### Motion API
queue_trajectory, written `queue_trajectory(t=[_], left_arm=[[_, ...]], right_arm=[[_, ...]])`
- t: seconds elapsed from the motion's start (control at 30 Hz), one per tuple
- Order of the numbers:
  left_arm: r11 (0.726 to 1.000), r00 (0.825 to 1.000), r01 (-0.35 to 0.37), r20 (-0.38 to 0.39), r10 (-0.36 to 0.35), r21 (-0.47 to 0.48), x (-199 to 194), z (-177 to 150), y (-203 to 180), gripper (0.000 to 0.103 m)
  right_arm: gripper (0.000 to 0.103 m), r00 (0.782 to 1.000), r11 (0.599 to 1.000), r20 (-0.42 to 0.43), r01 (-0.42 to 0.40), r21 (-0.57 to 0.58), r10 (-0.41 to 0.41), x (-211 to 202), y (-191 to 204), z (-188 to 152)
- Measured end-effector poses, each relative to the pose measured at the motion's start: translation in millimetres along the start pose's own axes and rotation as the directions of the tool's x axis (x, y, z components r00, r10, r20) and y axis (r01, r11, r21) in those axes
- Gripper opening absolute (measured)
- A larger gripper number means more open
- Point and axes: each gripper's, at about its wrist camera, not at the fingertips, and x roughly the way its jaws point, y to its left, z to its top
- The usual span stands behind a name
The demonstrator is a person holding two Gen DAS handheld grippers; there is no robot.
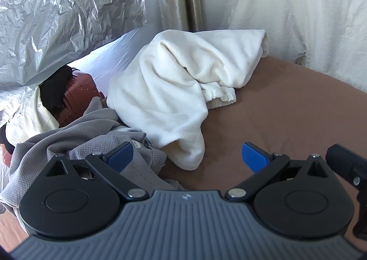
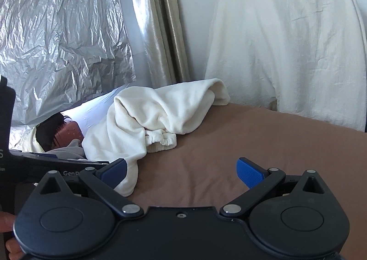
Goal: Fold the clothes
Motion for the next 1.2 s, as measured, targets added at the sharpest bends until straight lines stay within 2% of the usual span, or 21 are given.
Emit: queue_trajectory(t=[0.83, 1.07, 1.2], left_arm=[[1.0, 1.0, -0.01, -0.024, 0.01, -0.022, 2, -2, 0, 0.103], [0.999, 0.999, -0.024, -0.037, 0.024, -0.024, 5, -3, 1, 0.103], [0.999, 0.999, -0.029, -0.039, 0.028, -0.021, 5, -3, 0, 0.103]], right_arm=[[0.103, 0.999, 1.0, -0.034, 0.009, 0.003, -0.009, 5, 4, -3], [0.103, 0.997, 0.997, -0.057, 0.044, -0.063, -0.048, 9, 10, -12], [0.103, 0.997, 0.997, -0.057, 0.041, -0.069, -0.045, 9, 11, -11]])
